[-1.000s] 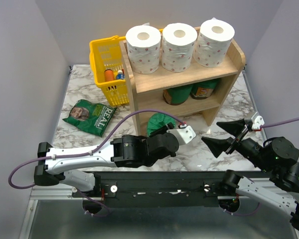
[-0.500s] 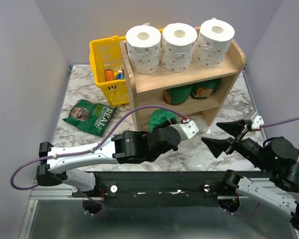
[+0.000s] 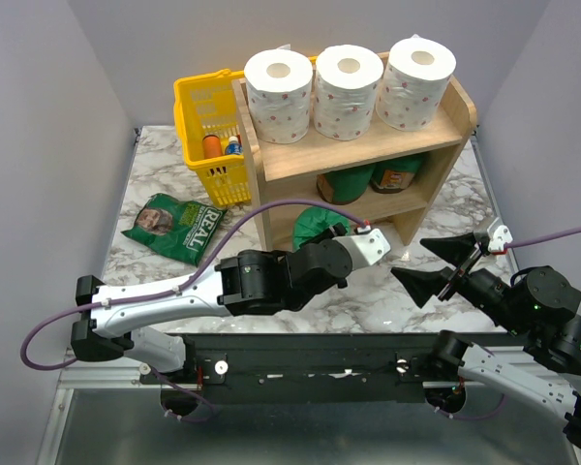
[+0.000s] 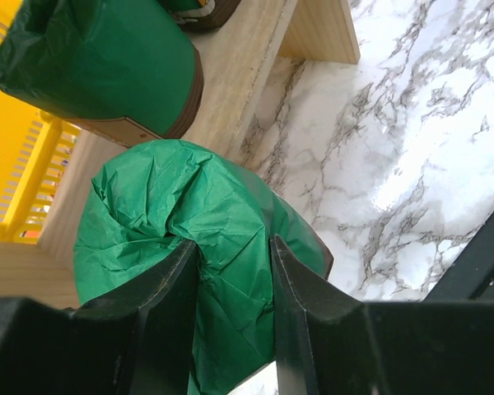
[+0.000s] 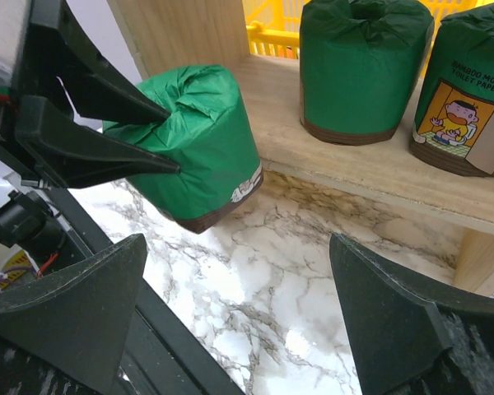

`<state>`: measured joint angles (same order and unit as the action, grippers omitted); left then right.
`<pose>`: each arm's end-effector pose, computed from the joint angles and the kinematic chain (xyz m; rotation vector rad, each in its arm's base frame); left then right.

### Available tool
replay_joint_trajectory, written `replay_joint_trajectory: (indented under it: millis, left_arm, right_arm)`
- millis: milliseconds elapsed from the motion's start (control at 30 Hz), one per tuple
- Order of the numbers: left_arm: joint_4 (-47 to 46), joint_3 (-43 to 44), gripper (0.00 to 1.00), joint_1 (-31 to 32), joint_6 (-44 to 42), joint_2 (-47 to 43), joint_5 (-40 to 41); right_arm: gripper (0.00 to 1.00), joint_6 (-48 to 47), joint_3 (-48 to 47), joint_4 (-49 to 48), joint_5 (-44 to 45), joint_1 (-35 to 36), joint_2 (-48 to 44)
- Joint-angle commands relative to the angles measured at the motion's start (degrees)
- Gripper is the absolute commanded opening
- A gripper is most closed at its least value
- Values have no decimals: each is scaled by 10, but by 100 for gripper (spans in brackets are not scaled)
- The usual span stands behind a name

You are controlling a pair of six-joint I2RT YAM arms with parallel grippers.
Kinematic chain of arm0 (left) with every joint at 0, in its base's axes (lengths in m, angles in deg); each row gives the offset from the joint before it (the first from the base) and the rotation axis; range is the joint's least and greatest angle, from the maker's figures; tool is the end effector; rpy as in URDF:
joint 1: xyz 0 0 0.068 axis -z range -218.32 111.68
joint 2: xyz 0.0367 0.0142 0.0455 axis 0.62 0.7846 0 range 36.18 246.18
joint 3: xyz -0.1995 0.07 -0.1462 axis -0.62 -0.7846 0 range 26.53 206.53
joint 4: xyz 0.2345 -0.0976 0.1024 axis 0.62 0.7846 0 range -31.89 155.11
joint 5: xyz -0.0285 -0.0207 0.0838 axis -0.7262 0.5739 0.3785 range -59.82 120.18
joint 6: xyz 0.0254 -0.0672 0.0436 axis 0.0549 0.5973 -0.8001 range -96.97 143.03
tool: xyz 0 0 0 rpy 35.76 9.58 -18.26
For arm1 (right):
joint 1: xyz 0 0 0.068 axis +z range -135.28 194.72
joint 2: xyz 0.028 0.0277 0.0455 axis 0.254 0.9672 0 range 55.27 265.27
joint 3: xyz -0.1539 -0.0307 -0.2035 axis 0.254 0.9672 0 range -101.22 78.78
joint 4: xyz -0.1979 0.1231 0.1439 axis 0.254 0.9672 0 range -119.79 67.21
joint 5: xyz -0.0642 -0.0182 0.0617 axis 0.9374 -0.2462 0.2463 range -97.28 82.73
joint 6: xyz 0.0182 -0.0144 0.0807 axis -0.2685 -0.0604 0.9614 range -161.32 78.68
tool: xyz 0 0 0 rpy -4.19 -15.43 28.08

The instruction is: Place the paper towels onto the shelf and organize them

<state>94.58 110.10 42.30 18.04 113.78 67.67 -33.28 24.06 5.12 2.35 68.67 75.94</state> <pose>0.0983 -0.3197 0.3747 1.0487 1.6900 -0.1606 0.0777 0.0859 0.3930 -0.5100 1.5493 0.7073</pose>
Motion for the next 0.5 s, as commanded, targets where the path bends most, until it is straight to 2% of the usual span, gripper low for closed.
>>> replay_joint_trajectory:
  millis: [0, 200, 467]
  left_arm:
    - [-16, 31, 29, -6, -37, -3, 30]
    - [-3, 44, 29, -10, -50, 13, 64]
    - [-21, 41, 29, -70, -67, 8, 50]
  right_arm:
    - [100, 8, -4, 11, 11, 3, -5]
    - [100, 7, -3, 11, 10, 4, -6]
    - [100, 8, -5, 16, 9, 3, -12]
